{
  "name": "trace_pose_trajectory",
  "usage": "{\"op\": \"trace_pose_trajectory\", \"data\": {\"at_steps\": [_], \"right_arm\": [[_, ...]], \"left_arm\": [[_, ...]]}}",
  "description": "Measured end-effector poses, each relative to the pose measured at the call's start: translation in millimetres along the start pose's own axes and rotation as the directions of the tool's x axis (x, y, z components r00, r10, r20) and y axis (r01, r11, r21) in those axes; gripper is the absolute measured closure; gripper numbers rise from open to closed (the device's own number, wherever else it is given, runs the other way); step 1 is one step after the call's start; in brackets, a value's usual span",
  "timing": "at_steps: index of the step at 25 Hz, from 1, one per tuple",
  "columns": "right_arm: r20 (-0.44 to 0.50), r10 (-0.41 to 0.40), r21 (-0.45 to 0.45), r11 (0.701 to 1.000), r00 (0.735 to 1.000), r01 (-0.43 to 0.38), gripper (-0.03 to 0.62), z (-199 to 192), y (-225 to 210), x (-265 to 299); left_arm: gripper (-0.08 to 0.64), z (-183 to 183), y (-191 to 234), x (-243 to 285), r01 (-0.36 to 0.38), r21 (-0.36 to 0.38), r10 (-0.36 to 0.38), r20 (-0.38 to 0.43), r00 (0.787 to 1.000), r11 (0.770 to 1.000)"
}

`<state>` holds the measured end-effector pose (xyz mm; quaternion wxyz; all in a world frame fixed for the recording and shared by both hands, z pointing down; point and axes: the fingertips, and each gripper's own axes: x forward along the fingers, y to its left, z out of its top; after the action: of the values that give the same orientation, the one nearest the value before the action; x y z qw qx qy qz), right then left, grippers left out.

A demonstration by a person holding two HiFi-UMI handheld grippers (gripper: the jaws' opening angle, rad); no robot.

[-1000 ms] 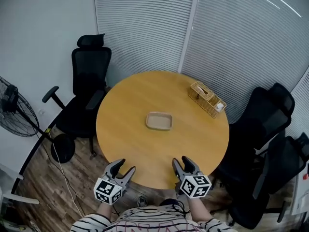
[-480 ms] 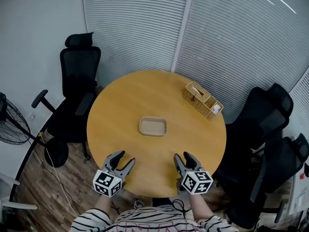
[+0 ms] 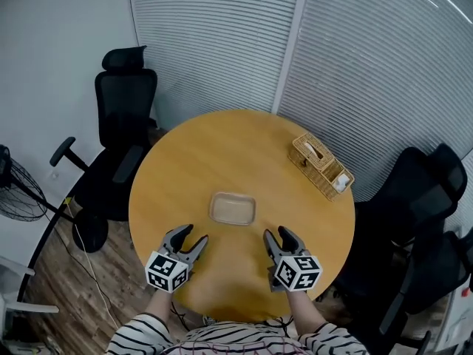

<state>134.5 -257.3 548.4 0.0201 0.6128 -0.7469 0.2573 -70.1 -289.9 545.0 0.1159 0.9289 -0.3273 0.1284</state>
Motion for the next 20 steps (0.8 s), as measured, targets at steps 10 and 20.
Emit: {"op": "trace_pose_trajectory", "data": {"at_steps": [10,20], "right_arm": [[-0.088,0.024,0.028,0.999,0.996,-0.021,0.393,-27.4,-31.0,77.8],[-0.117,0.058,0.061,0.997,0.991,-0.051,0.414,-49.4,-44.8,136.8]], "left_arm": [[0.367,-24.7,40.7,80.7,0.004,-0.039,-0.007,-0.085,0.996,0.999],[0.336,-55.6,66.5,130.9,0.007,-0.132,-0.027,-0.15,0.988,0.991]]}}
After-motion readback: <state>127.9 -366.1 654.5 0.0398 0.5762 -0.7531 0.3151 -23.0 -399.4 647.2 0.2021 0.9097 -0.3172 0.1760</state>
